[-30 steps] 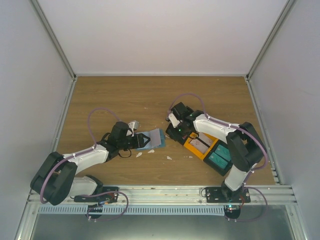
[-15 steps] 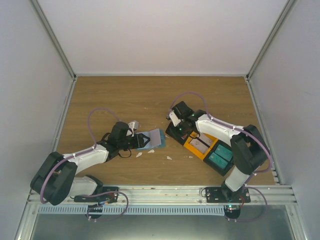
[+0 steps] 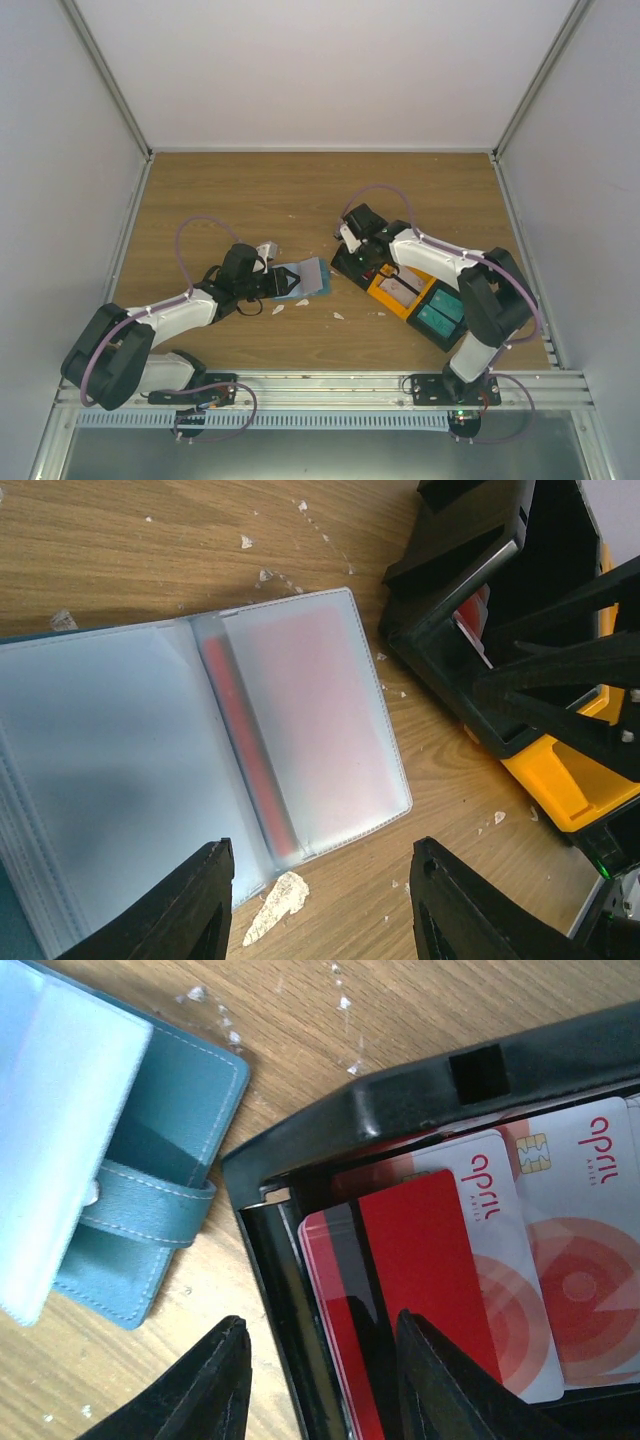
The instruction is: Put the credit cards into the card holder
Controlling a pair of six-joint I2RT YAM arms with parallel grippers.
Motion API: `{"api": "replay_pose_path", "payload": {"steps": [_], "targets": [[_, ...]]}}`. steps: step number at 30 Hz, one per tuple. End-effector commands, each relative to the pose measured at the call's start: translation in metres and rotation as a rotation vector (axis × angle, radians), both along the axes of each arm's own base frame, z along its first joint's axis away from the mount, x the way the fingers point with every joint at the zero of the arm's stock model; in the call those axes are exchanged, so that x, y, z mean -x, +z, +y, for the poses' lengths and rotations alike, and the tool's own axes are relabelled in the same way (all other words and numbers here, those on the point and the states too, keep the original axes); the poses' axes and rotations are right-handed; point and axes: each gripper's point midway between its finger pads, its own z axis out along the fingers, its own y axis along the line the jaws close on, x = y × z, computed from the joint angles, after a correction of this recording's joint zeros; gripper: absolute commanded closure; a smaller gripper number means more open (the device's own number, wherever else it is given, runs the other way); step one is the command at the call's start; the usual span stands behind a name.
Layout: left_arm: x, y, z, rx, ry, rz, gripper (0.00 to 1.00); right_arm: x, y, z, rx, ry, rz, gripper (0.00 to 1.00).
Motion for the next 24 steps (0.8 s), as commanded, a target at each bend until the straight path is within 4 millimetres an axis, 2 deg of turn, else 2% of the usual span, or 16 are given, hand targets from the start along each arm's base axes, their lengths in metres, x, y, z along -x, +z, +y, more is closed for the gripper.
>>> {"api": "replay_pose_path", "payload": {"steps": [1,7,10,19,24], "targets": [[-0.005,0.002,-0.001,-0.009,-0.002,-0.035,0.49,-0.002,-0.016,-0.002,0.041,0.003,0.012,0.59],[-0.006,0.001,-0.001,-0.012,-0.001,-0.033,0.49,-0.003,-0.017,0.0,0.034,0.012,0.011,0.59],[-0.006,0.001,-0.002,-0.014,-0.004,-0.033,0.49,-0.002,-0.017,0.002,0.021,0.021,0.019,0.62],[-0.006,0.0,-0.002,-0.012,-0.005,-0.029,0.49,0.003,0.0,0.003,-0.016,0.017,0.003,0.82],[-0.006,0.006,-0.005,0.007,-0.014,-0.041,0.49,-0.002,0.008,-0.004,-0.004,-0.022,-0.033,0.99]]}}
